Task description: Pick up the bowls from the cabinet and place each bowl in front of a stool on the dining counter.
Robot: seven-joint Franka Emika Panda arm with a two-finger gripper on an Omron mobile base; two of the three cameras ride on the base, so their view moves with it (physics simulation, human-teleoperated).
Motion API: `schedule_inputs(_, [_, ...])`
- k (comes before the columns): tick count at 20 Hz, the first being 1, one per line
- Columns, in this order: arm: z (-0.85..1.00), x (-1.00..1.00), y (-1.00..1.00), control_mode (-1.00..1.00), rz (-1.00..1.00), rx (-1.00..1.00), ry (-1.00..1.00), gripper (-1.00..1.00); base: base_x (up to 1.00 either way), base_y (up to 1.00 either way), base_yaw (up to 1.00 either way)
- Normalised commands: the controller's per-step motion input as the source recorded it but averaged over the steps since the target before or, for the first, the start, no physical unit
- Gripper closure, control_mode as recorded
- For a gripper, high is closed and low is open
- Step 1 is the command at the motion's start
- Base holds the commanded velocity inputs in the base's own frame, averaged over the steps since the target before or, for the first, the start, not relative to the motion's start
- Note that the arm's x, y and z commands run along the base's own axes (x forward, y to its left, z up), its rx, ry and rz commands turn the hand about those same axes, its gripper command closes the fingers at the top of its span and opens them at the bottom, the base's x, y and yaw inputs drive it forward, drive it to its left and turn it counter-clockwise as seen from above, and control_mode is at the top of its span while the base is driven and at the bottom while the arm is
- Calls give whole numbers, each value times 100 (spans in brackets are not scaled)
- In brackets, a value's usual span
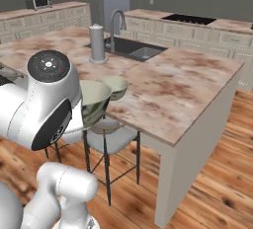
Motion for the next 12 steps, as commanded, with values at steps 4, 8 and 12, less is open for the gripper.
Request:
schedule_inputs(4, [0, 0, 0, 100, 0, 0, 0, 100, 0, 100, -39])
schedule_inputs(8, [0, 0, 0, 100, 0, 0, 0, 100, 0, 100, -38])
schedule_inputs(12, [0, 0, 0, 100, 0, 0, 0, 100, 0, 100, -38])
